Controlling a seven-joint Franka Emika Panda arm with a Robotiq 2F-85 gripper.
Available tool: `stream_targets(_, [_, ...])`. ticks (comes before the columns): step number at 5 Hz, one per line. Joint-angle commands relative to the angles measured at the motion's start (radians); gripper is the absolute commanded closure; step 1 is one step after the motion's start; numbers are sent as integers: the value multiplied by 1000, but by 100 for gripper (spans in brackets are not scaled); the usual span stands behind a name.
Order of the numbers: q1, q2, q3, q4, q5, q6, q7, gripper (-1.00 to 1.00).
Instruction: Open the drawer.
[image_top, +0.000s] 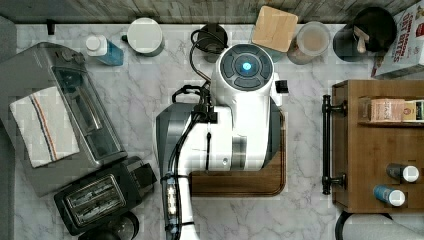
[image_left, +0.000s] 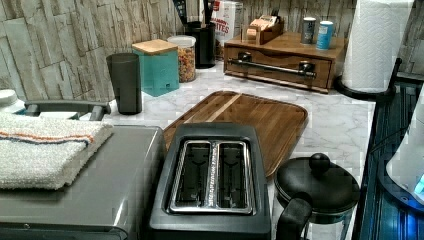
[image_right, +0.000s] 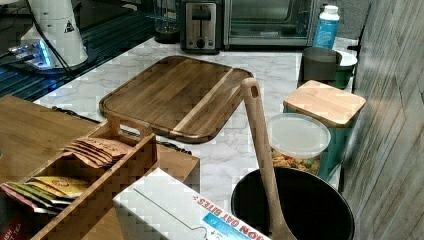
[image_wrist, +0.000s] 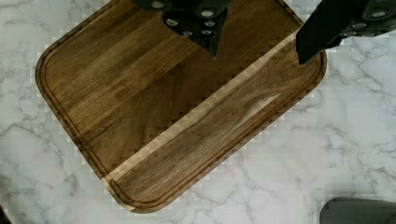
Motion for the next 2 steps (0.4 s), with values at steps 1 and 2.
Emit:
stream_targets(1, [0, 0, 1, -2, 1, 0, -1, -100])
stream_targets(2, [-13, -54, -5, -84, -41, 36, -176, -100])
